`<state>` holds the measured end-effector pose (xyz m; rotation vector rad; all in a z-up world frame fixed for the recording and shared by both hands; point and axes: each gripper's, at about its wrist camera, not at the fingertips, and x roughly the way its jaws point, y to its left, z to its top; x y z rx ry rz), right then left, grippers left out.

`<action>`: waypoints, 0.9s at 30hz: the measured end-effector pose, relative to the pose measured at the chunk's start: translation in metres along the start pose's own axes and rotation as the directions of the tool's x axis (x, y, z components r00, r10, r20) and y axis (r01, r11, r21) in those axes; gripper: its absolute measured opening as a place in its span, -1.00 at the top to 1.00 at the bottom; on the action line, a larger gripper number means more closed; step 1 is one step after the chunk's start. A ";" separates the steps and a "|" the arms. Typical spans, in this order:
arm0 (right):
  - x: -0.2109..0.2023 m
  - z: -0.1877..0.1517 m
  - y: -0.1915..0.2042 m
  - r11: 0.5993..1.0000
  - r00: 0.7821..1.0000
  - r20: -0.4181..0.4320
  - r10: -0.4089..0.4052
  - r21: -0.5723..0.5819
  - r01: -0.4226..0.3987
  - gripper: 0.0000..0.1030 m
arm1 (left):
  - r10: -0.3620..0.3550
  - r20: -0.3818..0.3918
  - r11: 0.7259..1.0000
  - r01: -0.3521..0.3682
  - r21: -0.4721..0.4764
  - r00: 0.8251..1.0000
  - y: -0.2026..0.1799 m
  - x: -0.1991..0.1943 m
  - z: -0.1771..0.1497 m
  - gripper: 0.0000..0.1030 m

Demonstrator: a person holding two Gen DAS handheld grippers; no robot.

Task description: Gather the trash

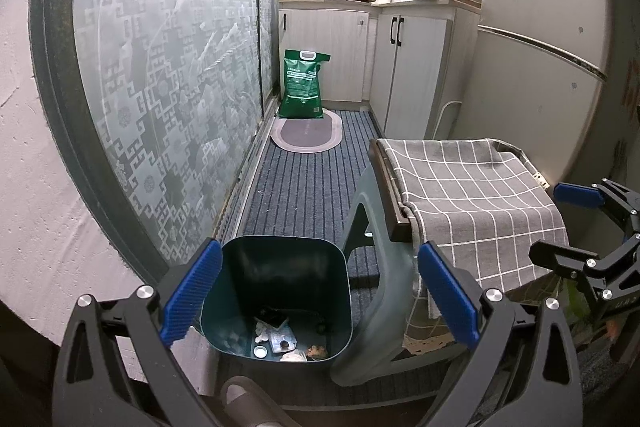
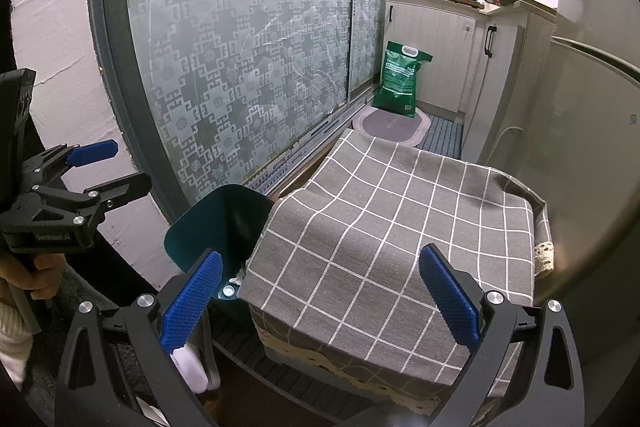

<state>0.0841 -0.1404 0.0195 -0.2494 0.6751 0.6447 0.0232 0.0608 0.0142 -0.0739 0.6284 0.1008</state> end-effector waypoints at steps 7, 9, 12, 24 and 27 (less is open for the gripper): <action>0.000 -0.001 0.001 1.000 1.000 -0.001 -0.007 -0.004 0.007 -0.93 | 0.000 -0.002 1.000 0.000 0.002 1.000 0.000 0.001 0.000 -0.94; 0.000 0.000 0.001 1.000 1.000 -0.001 -0.004 -0.003 0.004 -0.93 | 0.000 -0.002 1.000 0.000 0.003 1.000 0.000 0.001 0.000 -0.94; 0.001 -0.001 0.002 1.000 1.000 -0.002 -0.004 -0.003 0.004 -0.93 | 0.000 -0.002 1.000 0.000 0.003 1.000 0.000 0.001 0.000 -0.94; 0.001 -0.001 0.001 1.000 1.000 -0.003 -0.003 -0.002 0.003 -0.93 | 0.002 -0.002 1.000 -0.002 0.004 1.000 0.000 0.001 0.000 -0.94; 0.001 -0.001 0.002 1.000 1.000 -0.003 -0.003 -0.002 0.003 -0.93 | 0.001 -0.002 1.000 -0.001 0.004 1.000 0.000 0.001 0.000 -0.94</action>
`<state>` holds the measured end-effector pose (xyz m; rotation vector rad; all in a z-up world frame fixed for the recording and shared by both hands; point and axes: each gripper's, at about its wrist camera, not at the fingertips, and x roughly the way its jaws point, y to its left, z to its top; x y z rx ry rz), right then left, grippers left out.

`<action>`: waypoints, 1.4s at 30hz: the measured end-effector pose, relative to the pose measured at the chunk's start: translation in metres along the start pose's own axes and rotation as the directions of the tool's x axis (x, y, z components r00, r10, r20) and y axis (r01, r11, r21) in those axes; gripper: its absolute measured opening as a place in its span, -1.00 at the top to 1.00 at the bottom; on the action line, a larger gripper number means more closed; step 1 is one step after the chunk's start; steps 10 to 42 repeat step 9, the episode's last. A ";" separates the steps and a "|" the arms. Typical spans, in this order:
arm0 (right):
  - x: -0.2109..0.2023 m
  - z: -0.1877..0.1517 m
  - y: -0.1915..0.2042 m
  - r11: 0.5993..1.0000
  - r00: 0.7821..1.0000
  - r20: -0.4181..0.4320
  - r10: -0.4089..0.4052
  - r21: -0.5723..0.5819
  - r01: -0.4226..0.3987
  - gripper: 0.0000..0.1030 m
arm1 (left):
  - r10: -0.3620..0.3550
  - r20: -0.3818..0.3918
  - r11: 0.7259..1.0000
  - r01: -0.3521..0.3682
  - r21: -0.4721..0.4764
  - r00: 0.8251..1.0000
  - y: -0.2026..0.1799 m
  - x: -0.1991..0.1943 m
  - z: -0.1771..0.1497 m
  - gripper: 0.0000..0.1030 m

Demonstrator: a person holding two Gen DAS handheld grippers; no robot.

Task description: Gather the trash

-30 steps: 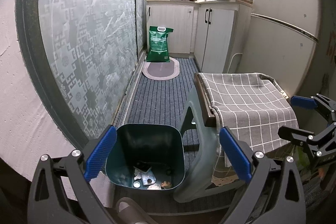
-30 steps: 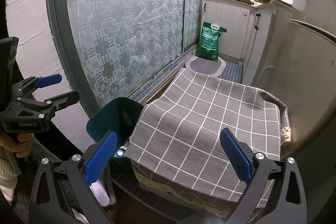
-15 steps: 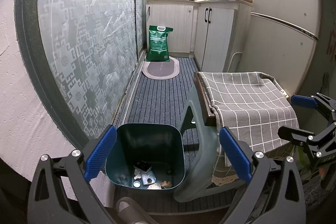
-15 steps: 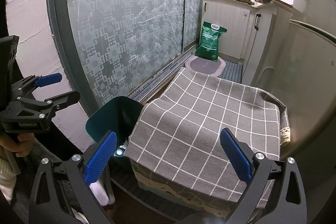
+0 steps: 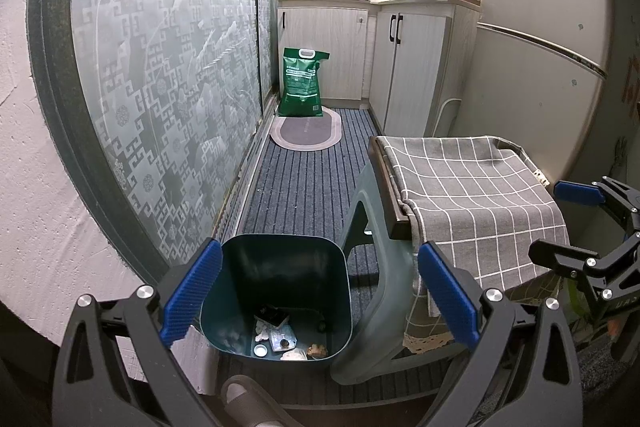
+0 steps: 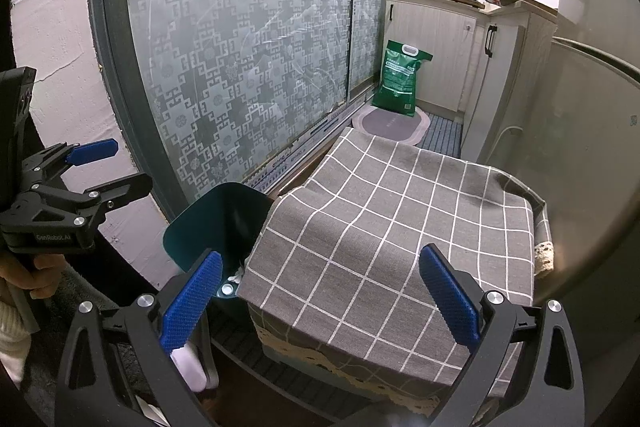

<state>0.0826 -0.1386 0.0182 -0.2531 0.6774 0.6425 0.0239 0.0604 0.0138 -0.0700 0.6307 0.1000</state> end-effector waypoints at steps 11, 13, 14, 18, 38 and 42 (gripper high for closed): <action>0.000 0.001 -0.001 1.000 1.000 0.001 0.001 -0.001 -0.001 -0.93 | 0.001 -0.005 1.000 -0.001 -0.003 1.000 0.002 0.001 -0.001 -0.94; 0.000 0.001 -0.001 1.000 1.000 0.001 0.001 -0.001 -0.001 -0.93 | 0.001 -0.005 1.000 -0.001 -0.003 1.000 0.002 0.001 -0.001 -0.94; 0.000 0.001 -0.001 1.000 1.000 0.001 0.001 -0.001 -0.001 -0.93 | 0.001 -0.005 1.000 -0.001 -0.003 1.000 0.002 0.001 -0.001 -0.94; 0.000 0.001 -0.001 1.000 1.000 0.001 0.001 -0.001 -0.001 -0.93 | 0.001 -0.005 1.000 -0.001 -0.003 1.000 0.002 0.001 -0.001 -0.94; 0.000 0.001 -0.001 1.000 1.000 0.001 0.001 -0.001 -0.001 -0.93 | 0.001 -0.005 1.000 -0.001 -0.003 1.000 0.002 0.001 -0.001 -0.94; 0.000 0.001 -0.001 1.000 1.000 0.001 0.001 -0.001 -0.001 -0.93 | 0.001 -0.005 1.000 -0.001 -0.003 1.000 0.002 0.001 -0.001 -0.94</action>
